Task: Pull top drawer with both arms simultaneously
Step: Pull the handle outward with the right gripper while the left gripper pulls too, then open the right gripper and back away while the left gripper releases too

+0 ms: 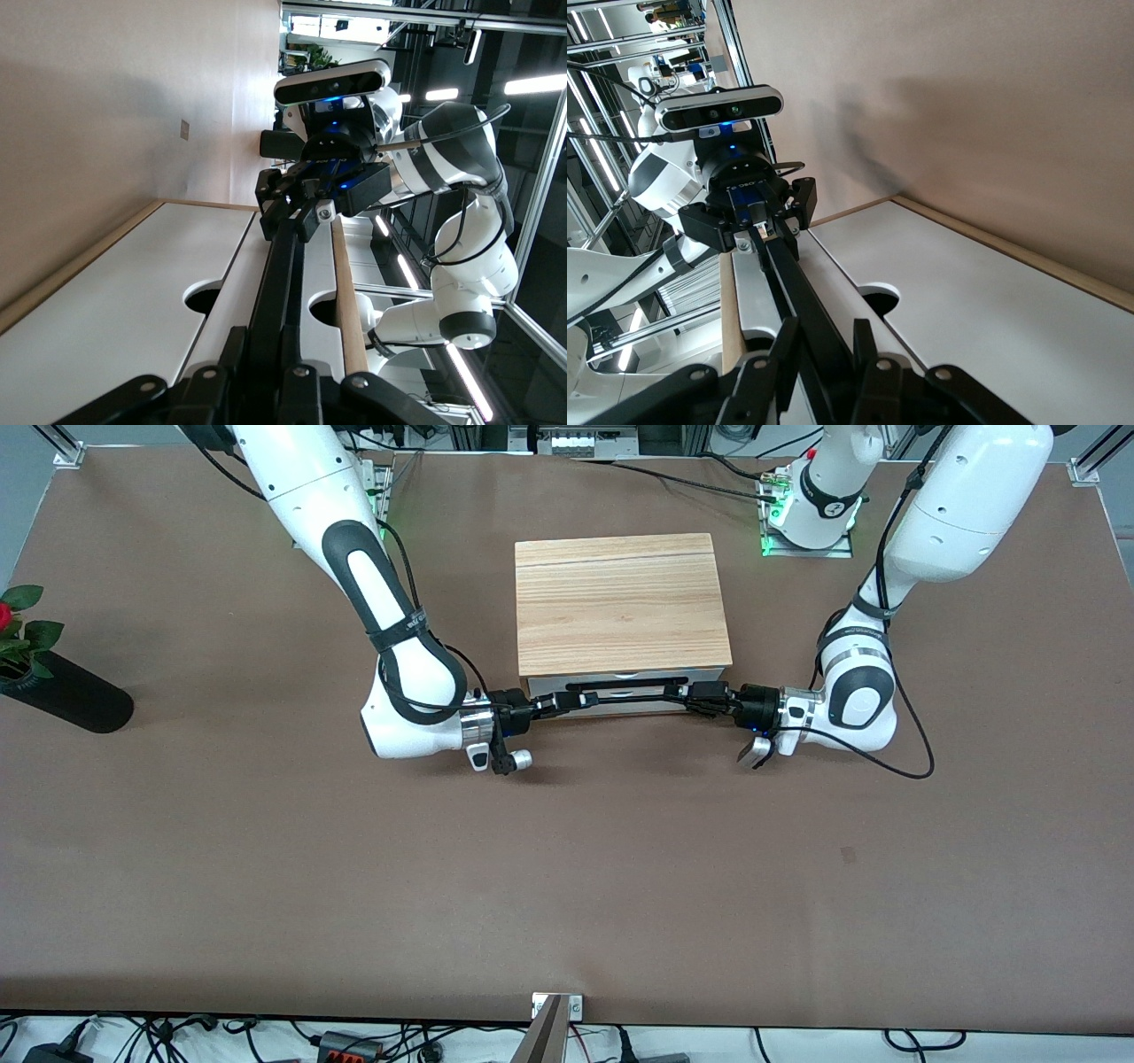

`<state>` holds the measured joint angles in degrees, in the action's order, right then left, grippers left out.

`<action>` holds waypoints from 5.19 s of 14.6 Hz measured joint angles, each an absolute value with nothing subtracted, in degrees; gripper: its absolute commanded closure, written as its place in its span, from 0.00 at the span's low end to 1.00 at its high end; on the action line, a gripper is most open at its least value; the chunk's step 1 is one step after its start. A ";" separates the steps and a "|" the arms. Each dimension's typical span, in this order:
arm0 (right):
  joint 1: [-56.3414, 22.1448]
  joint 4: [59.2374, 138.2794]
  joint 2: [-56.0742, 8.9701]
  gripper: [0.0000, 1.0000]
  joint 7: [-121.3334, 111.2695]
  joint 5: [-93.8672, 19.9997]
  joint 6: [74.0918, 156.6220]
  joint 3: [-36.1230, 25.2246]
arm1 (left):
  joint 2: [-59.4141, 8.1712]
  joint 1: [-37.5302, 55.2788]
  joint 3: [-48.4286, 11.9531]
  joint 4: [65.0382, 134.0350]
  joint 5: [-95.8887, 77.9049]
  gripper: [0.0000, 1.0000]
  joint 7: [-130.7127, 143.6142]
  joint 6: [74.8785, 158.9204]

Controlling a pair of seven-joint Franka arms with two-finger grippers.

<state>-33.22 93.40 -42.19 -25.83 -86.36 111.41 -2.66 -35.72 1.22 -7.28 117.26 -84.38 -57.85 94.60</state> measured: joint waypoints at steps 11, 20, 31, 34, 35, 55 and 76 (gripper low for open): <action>-32.84 93.18 -42.48 0.94 -26.39 -86.46 110.39 -2.70 | -35.74 1.28 -7.42 117.08 -84.46 0.99 -58.05 94.69; -31.64 89.07 -44.09 0.95 -25.96 -84.65 110.47 -3.86 | -39.43 1.26 -7.30 110.54 -84.46 0.99 -56.79 94.58; -30.84 84.75 -46.77 0.97 -25.85 -84.13 111.07 -3.96 | -43.19 1.15 -7.02 104.94 -84.46 0.99 -53.57 93.41; -30.44 83.61 -47.42 0.97 -25.77 -84.13 111.33 -3.97 | -44.41 1.18 -7.04 102.70 -84.46 0.99 -52.13 93.48; -30.26 83.15 -47.69 0.97 -25.68 -84.13 111.40 -3.97 | -44.94 1.19 -7.07 101.72 -84.46 0.99 -51.59 93.48; -28.82 80.05 -49.16 0.26 -21.40 -81.50 112.34 -7.87 | -51.61 0.80 -6.72 88.75 -84.44 0.00 -43.15 94.99; -26.93 65.34 -40.92 0.00 17.13 -21.51 101.79 -14.48 | -45.06 -1.71 -3.89 70.73 -26.11 0.00 -25.23 95.29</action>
